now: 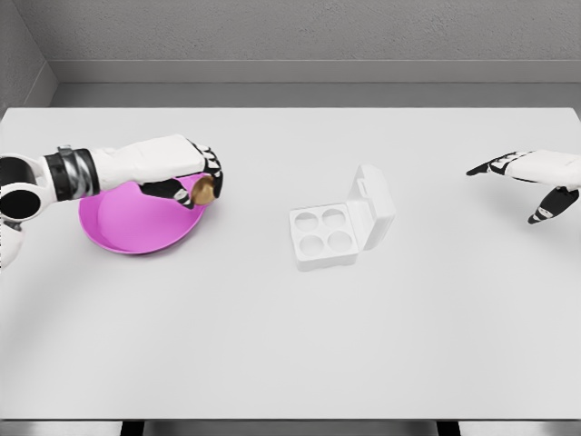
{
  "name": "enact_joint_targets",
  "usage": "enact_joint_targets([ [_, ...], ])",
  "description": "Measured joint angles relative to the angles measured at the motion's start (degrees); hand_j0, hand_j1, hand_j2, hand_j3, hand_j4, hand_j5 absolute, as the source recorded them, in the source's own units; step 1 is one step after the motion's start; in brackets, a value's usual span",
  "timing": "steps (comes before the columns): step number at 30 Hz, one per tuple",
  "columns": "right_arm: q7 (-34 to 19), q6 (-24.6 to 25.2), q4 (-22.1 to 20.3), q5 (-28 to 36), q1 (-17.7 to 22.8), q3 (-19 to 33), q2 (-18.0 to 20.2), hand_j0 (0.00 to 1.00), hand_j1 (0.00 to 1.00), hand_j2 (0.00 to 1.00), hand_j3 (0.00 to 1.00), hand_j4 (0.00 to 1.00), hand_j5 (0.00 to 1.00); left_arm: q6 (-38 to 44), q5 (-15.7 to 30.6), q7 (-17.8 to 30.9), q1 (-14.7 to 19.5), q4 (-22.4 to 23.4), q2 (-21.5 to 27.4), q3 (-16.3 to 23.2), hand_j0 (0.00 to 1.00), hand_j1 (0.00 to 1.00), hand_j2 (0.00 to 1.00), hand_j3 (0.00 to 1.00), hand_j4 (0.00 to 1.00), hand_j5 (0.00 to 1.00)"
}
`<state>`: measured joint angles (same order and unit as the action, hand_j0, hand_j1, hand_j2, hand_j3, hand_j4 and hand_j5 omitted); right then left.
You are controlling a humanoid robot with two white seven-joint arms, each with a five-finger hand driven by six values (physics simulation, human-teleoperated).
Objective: Pack egg into the box and close the box lid
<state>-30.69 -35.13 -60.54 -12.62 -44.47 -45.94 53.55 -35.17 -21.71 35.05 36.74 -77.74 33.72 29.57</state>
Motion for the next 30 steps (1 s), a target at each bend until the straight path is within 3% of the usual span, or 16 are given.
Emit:
enact_joint_targets([
  [30, 0.0, 0.0, 0.0, 0.0, 0.0, 0.0, 0.0, 1.0, 1.0, 1.0, 1.0, 1.0, 1.0, 0.0, -0.4, 0.0, 0.1, -1.9, -7.9, 3.3, 0.39, 0.39, 0.39, 0.39, 0.39, 0.39],
])
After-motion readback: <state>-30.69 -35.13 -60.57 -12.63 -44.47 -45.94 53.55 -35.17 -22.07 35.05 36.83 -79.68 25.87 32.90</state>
